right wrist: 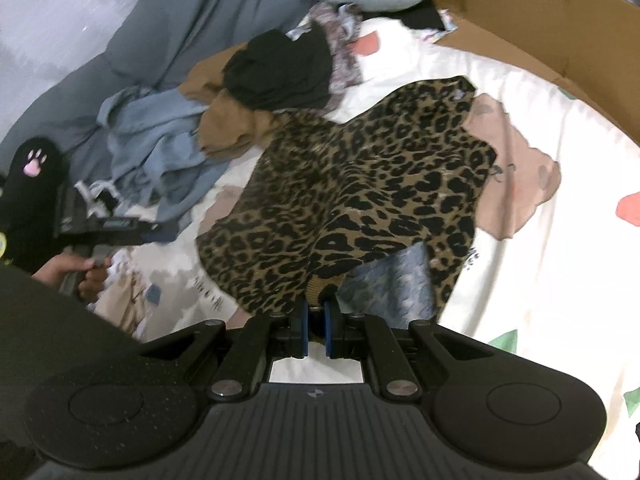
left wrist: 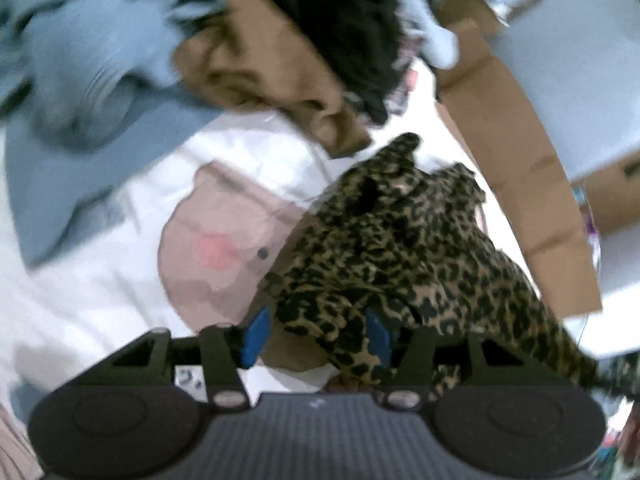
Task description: Fold clothes
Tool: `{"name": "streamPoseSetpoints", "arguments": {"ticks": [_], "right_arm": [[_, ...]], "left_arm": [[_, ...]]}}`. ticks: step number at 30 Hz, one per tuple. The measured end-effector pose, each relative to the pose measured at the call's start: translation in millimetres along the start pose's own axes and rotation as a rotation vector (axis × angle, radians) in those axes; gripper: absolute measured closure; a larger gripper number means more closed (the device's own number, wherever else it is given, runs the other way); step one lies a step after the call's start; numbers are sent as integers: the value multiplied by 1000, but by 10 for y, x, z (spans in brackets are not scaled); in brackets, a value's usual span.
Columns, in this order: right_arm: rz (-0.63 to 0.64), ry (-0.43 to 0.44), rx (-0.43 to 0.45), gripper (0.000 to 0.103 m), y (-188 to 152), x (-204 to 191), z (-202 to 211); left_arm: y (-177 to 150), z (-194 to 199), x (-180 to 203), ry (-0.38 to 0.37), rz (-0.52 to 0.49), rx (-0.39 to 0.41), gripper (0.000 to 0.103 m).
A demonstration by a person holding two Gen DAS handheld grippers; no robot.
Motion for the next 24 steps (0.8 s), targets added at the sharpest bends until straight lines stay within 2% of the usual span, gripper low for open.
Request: {"name": "streamPoseSetpoints", "arguments": {"ticks": [8, 13, 18, 19, 20, 22, 24], "right_arm": [[61, 68, -114, 97, -230, -217, -15], [62, 99, -143, 96, -334, -228, -11], [56, 131, -182, 96, -414, -256, -51], [54, 135, -192, 96, -428, -247, -57], [49, 138, -200, 95, -442, -235, -61], [31, 143, -205, 91, -449, -189, -39], [12, 143, -204, 90, -444, -135, -4]], "left_arm": [[-160, -315, -100, -55, 162, -34, 44], [-198, -501, -140, -95, 299, -28, 44], [-197, -701, -167, -134, 375, -24, 44], [-199, -740, -171, -143, 386, -26, 48], [-210, -772, -170, -151, 390, -32, 63], [-239, -807, -171, -134, 372, -60, 82], [-256, -772, -190, -103, 339, -62, 86]]}}
Point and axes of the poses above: each gripper's, at about its wrist camera, not at the fingertips, and z roughly against the way its jaws point, x to its right, y to its top, the point moved 5 cm from there along -z, roughly the way its jaws point, and after that the axes turned 2 degrees about -x, right-handed, at the moved point
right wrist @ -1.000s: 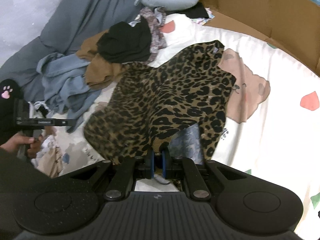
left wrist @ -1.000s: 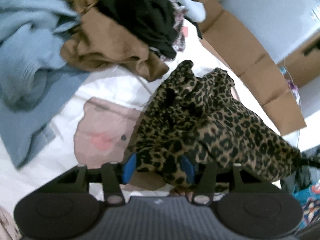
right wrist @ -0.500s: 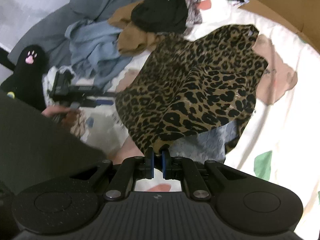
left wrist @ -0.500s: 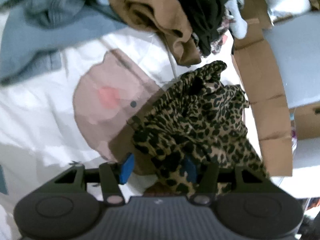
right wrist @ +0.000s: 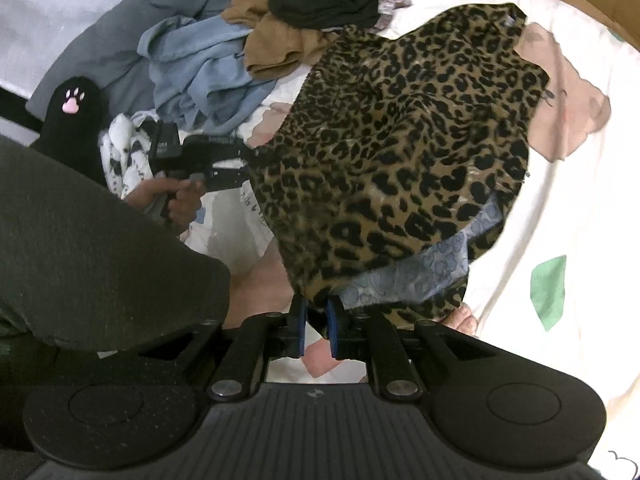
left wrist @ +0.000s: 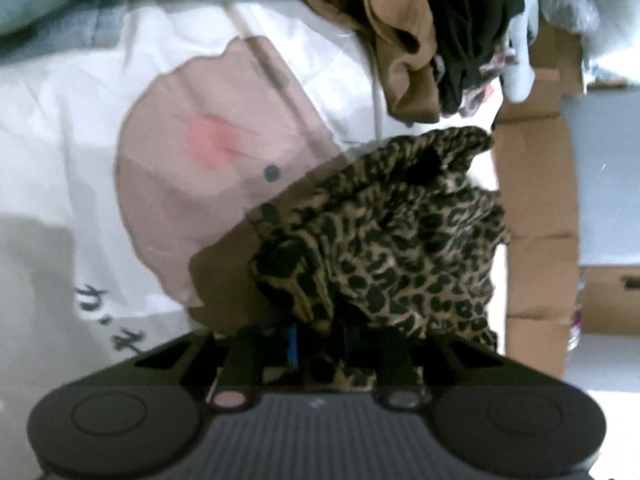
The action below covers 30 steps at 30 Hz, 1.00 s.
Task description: Fold clothes
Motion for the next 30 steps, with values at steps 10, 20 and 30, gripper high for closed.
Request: {"name": "streamPoseSetpoints", "arguments": {"ticks": [10, 20, 30], "right_arm": [[4, -81, 79, 67, 440, 338, 72], [-12, -147, 162, 54, 1146, 993, -196], [-67, -212, 204, 41, 1763, 1850, -620]], "left_arm": [[35, 284, -124, 45, -50, 24, 90], [91, 494, -195, 78, -75, 38, 91], [226, 677, -343, 135, -102, 42, 91]]}}
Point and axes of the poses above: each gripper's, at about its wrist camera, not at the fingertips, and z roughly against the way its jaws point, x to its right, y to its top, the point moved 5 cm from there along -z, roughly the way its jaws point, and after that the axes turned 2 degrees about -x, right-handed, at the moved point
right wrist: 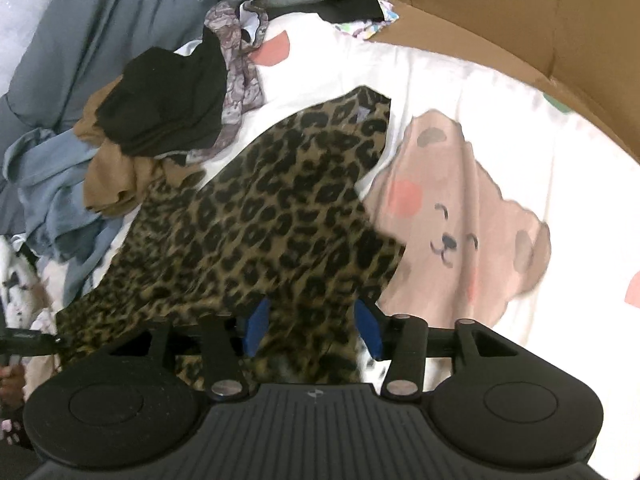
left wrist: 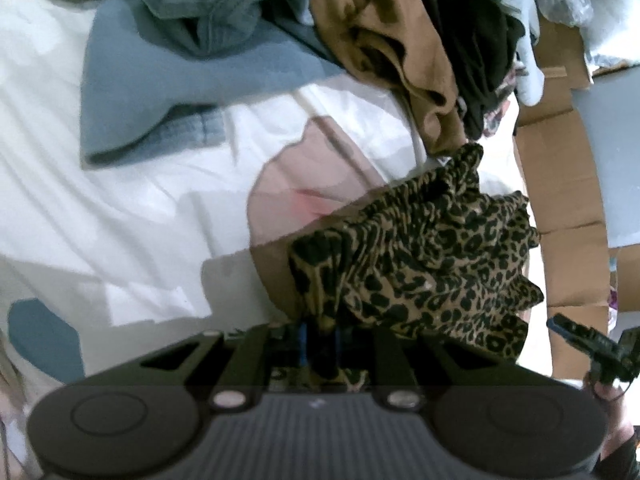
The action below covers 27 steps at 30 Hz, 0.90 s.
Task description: Fold clothes
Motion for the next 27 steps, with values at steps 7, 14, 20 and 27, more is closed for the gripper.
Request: {"name": "streamPoseSetpoints", "arguments": {"ticks": [7, 14, 20, 27], "right_arm": [[-33, -62, 3, 31, 77, 317, -271], [-84, 23, 34, 29, 64, 354, -549], [-61, 39, 14, 99, -2, 206, -606], [-99, -1, 62, 100, -230, 187, -131]], "left_arm": [[15, 6, -46, 14, 0, -1, 91], [11, -36, -28, 19, 9, 3, 91], [20, -35, 18, 17, 1, 7, 91], [63, -57, 204, -3, -47, 15, 91]]}}
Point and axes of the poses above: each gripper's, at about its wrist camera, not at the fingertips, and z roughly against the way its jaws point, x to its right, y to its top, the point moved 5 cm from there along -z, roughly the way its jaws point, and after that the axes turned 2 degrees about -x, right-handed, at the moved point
